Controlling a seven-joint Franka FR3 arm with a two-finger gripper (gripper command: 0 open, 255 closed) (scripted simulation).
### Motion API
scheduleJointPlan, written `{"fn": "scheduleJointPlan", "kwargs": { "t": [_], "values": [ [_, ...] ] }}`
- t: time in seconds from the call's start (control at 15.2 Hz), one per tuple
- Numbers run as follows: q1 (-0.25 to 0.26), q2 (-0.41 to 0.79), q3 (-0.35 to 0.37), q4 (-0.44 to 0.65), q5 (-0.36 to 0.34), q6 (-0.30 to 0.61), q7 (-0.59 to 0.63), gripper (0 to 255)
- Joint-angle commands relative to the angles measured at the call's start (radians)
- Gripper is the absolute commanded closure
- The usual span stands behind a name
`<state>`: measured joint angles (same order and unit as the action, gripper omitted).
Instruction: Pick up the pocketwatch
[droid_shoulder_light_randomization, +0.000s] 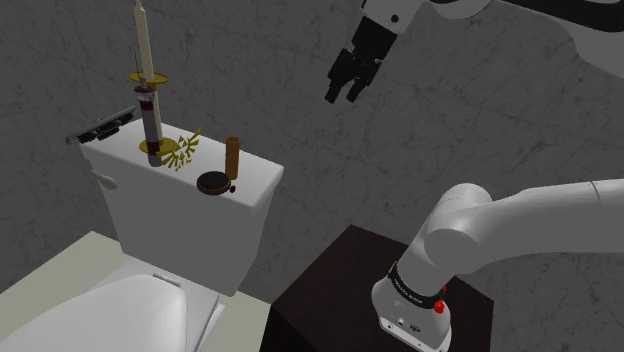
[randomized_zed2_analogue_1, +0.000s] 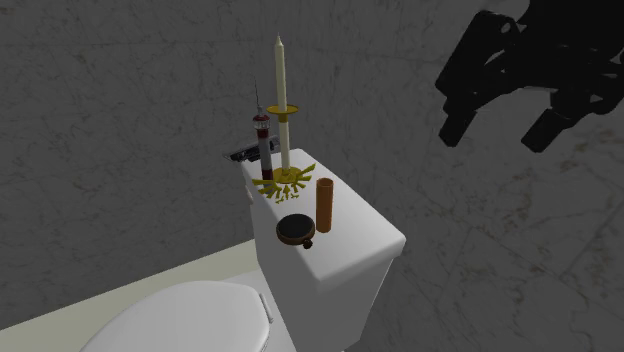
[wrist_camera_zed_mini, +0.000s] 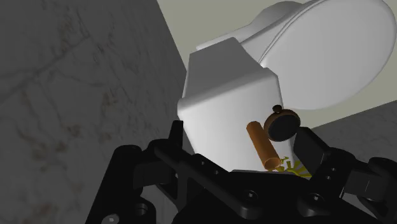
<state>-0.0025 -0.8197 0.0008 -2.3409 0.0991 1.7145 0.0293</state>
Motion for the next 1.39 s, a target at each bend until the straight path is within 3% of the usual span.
{"fn": "scheduleJointPlan", "kwargs": {
  "t": [0.0,0.73,1.32],
  "values": [
    [0.0,0.0,0.0,0.0,0.0,0.0,0.0,0],
    [0.076,0.334,0.117,0.023,-0.011,0.237,-0.042,0],
    [0.119,0.644,0.212,0.119,-0.08,0.382,-0.042,0]
  ]
}}
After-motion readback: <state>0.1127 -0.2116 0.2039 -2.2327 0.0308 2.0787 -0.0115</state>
